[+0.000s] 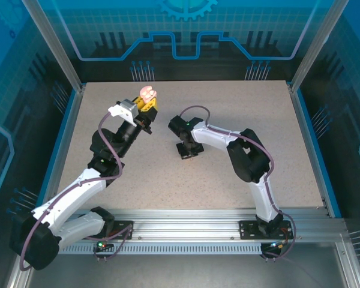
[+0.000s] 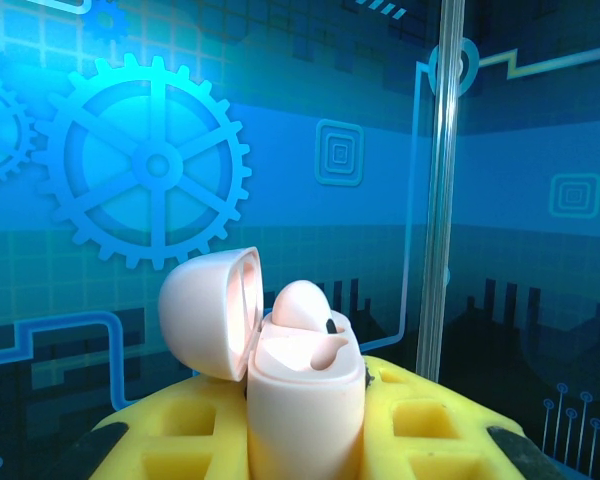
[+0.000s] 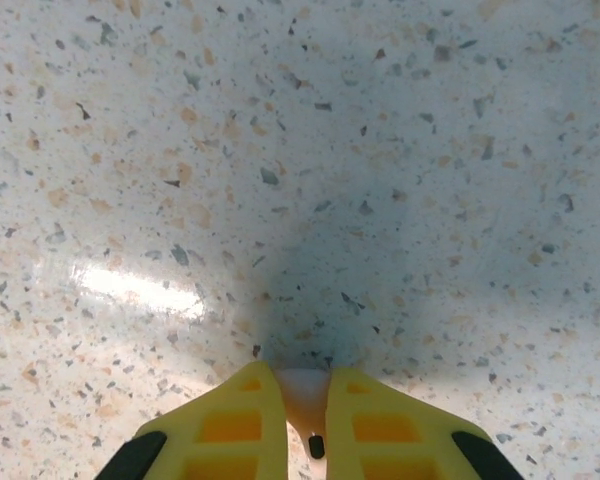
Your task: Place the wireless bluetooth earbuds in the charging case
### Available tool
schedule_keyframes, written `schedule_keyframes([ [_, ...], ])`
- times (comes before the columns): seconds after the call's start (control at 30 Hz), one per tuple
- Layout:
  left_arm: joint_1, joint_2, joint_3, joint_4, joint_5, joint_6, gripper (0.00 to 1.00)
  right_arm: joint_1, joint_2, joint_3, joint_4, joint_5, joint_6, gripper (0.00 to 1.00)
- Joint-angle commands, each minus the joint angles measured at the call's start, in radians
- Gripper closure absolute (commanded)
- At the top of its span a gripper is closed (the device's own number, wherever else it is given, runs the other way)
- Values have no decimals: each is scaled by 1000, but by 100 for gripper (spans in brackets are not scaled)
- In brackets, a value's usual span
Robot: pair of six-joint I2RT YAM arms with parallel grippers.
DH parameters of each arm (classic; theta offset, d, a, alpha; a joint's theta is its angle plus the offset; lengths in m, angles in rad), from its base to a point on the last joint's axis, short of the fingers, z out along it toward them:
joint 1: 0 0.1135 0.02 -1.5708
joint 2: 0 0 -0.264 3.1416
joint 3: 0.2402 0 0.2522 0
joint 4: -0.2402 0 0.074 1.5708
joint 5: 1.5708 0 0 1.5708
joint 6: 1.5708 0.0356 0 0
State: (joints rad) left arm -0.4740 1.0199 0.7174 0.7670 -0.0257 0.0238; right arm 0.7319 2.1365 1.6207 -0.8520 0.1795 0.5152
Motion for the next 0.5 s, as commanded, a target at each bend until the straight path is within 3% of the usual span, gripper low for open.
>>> schedule_keyframes([
  [0.0, 5, -20, -3, 22, 26, -20, 100, -16, -110, -29, 21, 18, 20, 91],
  [0.47, -11, -1, -26, 63, 168, 24, 100, -54, -541, -14, 76, 140, 15, 91],
])
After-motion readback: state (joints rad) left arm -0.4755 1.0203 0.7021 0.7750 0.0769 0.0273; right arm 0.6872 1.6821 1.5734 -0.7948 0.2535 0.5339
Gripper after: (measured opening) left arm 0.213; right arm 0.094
